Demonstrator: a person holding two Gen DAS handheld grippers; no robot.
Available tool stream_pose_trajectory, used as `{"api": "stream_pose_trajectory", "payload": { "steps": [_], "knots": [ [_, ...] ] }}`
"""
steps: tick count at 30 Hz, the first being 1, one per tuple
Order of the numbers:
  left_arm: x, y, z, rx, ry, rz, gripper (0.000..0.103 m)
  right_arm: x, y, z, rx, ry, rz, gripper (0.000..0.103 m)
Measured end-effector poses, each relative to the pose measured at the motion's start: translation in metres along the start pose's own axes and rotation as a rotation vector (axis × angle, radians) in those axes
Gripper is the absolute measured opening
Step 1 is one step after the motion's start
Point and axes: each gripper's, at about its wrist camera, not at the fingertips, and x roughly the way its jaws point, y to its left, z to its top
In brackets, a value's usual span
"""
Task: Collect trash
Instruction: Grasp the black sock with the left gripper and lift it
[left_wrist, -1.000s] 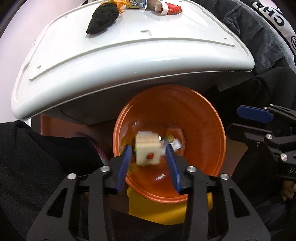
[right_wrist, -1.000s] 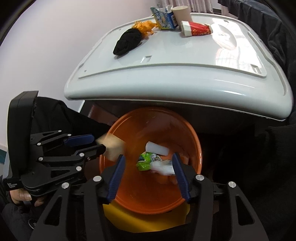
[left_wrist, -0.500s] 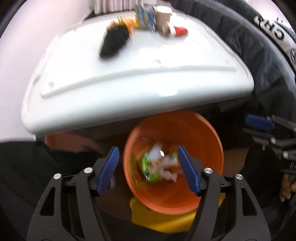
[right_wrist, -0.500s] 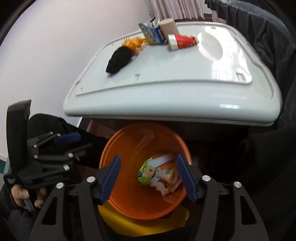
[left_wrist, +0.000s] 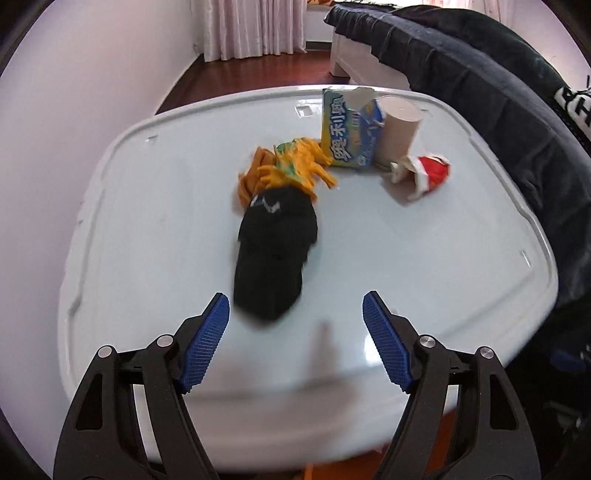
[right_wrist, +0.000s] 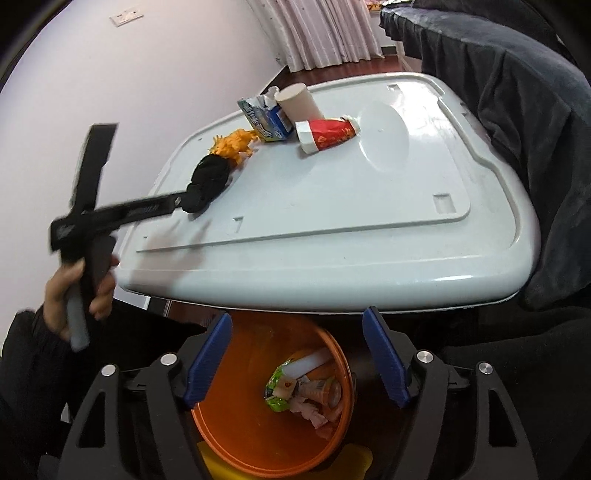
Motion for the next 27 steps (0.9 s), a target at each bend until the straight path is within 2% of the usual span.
{"api": "stream_pose_trajectory", "payload": {
  "steps": [5,10,11,12,13,15,18,21,27],
  "knots": [
    [0.027,0.004,0.017,0.003,0.012,0.022,0.073,0.006,-0.002,0.001,0.016,0.008,0.022,0.075],
    [0.052,0.010,0.020,-0.033,0.026,0.013,0.073,0.011,0.001,0.001,0.017,0.021,0.032,0.076],
    [0.051,0.012,0.019,-0.050,0.008,-0.005,0.067,0.012,0.002,0.000,0.016,0.023,0.031,0.076],
    [0.050,0.014,0.017,-0.058,-0.006,0.000,0.052,0.012,0.003,0.000,0.013,0.025,0.029,0.076],
    [0.047,0.015,0.014,-0.056,-0.020,0.005,0.047,0.013,0.003,0.000,0.013,0.026,0.028,0.076],
    [0.042,0.018,0.007,-0.069,-0.033,0.003,0.044,0.014,0.002,-0.001,0.016,0.031,0.028,0.076],
    [0.029,0.023,-0.007,-0.109,-0.034,-0.013,0.044,0.015,0.005,-0.001,0.010,0.032,0.021,0.076],
    [0.005,0.023,-0.030,-0.151,-0.027,-0.068,0.044,0.016,0.007,-0.002,0.002,0.032,0.019,0.076],
    [-0.044,0.007,-0.076,-0.163,-0.085,-0.106,0.044,0.019,0.014,0.010,-0.009,0.032,0.021,0.076]
  ]
}}
